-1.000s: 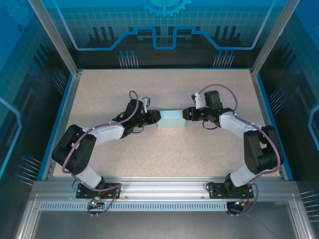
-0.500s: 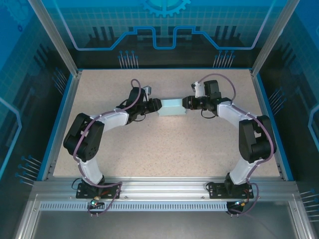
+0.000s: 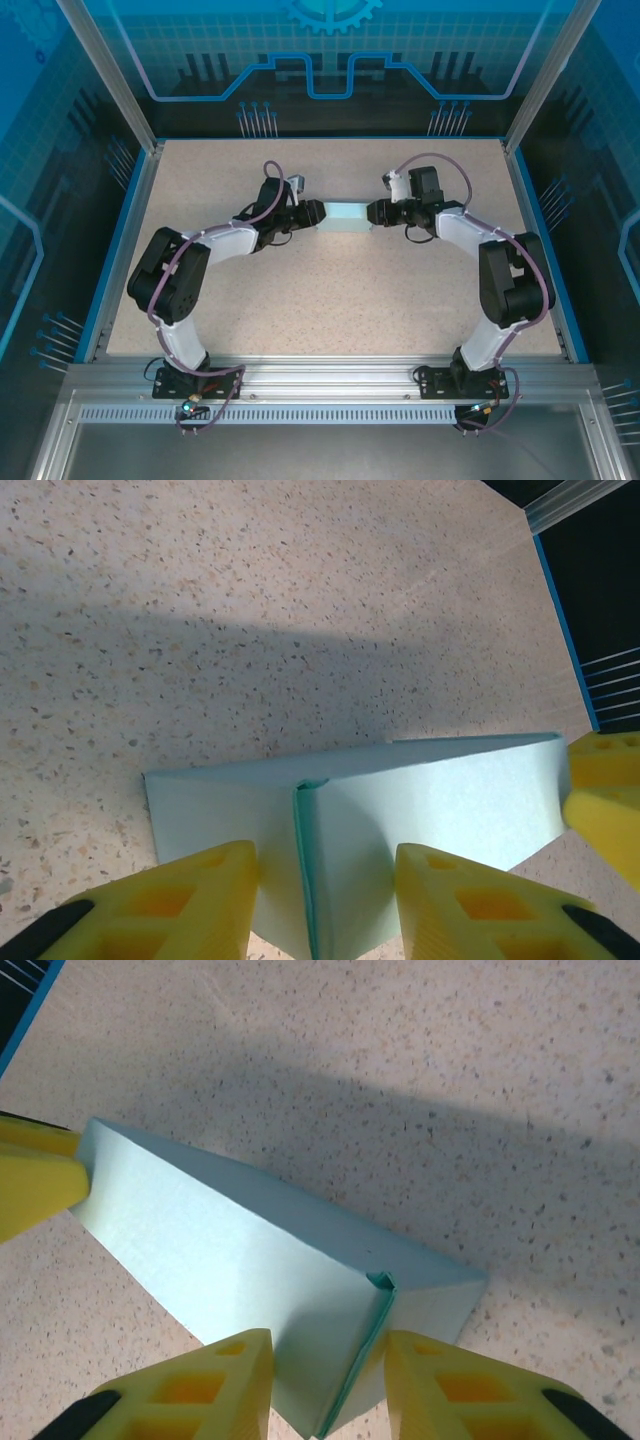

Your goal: Fold the paper box

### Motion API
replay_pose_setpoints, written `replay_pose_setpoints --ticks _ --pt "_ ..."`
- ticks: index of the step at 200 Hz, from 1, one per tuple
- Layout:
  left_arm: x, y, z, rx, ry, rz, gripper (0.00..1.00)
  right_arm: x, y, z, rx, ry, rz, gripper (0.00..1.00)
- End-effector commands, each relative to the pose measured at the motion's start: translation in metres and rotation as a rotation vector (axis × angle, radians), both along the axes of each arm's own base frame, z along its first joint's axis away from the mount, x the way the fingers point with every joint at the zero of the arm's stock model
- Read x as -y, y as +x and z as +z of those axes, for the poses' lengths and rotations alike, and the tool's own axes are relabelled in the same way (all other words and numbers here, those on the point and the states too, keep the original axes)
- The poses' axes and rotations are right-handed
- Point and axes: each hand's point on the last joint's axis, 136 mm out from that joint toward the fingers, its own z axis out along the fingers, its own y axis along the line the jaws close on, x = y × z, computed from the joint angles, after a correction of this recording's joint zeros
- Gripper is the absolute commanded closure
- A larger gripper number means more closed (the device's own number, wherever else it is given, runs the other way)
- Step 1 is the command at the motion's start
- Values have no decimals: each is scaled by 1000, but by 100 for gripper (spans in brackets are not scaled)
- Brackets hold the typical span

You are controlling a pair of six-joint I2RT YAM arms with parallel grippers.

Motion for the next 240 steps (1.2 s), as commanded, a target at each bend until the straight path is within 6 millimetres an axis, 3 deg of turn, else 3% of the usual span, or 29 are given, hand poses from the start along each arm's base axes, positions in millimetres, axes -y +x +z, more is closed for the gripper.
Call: replay_pose_setpoints --ticks 1,136,240 --pt "15 -22 -1 -8 -22 -88 57 -15 -15 10 43 39 88 65" --pt "15 -47 -25 -57 -16 -95 54 -15 -44 -22 -39 22 78 61" --pt "11 -52 -58 -125 13 -74 52 -6 -48 -61 -184 -8 31 57"
